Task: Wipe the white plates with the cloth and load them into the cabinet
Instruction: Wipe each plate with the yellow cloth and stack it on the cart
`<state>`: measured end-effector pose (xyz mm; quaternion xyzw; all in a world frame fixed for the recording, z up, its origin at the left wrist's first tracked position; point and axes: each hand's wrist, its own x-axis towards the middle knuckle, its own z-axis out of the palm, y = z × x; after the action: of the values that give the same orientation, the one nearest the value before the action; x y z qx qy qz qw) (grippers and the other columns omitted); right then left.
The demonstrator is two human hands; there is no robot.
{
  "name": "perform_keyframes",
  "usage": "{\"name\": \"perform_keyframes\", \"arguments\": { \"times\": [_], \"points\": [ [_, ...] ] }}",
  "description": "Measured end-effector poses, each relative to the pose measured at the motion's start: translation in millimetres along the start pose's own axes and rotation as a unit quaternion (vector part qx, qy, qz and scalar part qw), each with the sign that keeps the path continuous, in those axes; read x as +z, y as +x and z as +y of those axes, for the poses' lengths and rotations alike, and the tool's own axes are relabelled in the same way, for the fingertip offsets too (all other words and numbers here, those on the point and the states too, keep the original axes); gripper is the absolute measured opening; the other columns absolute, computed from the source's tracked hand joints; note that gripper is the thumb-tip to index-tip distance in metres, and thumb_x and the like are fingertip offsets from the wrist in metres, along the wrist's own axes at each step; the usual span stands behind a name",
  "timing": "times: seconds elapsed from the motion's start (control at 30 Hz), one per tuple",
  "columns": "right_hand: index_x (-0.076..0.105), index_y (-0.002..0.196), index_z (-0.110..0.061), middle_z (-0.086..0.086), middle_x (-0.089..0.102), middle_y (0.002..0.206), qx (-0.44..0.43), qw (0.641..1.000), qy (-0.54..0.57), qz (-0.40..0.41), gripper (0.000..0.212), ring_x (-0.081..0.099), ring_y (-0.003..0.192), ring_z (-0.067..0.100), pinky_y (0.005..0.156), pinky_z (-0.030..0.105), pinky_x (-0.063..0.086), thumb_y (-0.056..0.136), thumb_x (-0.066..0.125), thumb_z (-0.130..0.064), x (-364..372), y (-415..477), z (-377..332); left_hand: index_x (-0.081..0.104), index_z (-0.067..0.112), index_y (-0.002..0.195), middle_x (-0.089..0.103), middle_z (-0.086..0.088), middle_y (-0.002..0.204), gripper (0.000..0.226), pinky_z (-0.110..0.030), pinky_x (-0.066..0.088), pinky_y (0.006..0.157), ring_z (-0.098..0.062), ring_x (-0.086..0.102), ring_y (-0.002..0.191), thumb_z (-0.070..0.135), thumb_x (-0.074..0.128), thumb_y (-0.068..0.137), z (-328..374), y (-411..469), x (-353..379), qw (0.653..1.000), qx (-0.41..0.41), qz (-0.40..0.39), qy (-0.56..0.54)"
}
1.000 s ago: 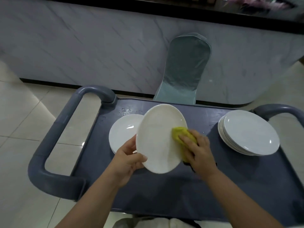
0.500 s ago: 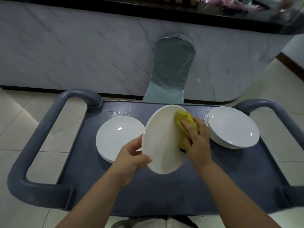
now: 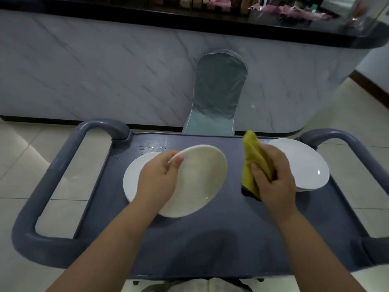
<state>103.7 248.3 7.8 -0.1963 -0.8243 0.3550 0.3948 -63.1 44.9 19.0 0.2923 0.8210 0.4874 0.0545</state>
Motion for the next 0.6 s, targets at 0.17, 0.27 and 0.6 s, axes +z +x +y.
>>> {"name": "perform_keyframes", "arguments": {
  "times": [0.17,0.27,0.6],
  "points": [
    [0.048,0.134,-0.047,-0.017,0.056,0.119,-0.104,0.949,-0.117,-0.274,0.078,0.045,0.115,0.009,0.104,0.039,0.034,0.065,0.082,-0.046,38,39,-58,0.07,0.009,0.079,0.068,-0.006,0.07,0.038,-0.036,0.049,0.053,-0.031,0.062,0.061,0.034,0.045,0.092,12,0,18,0.949,0.266,0.011,0.169],
    [0.059,0.116,-0.046,-0.017,0.061,0.111,-0.041,0.967,-0.033,-0.248,0.061,0.056,0.105,0.005,0.092,0.031,0.046,0.062,0.085,-0.044,44,36,-50,0.075,0.015,0.085,0.071,0.0,0.075,0.033,-0.034,0.051,0.063,-0.021,0.065,0.068,0.034,0.049,0.093,10,-5,9,0.967,0.228,0.044,0.103],
    [0.058,0.093,-0.053,-0.027,0.065,0.091,0.104,0.987,0.046,-0.116,0.033,0.061,0.084,-0.004,0.064,0.013,0.046,0.069,0.081,-0.05,33,6,-37,0.068,0.007,0.08,0.058,0.002,0.063,0.016,-0.016,0.039,0.057,-0.012,0.047,0.059,0.014,0.058,0.09,23,-1,-27,0.968,0.174,0.179,0.021]
  ]
}}
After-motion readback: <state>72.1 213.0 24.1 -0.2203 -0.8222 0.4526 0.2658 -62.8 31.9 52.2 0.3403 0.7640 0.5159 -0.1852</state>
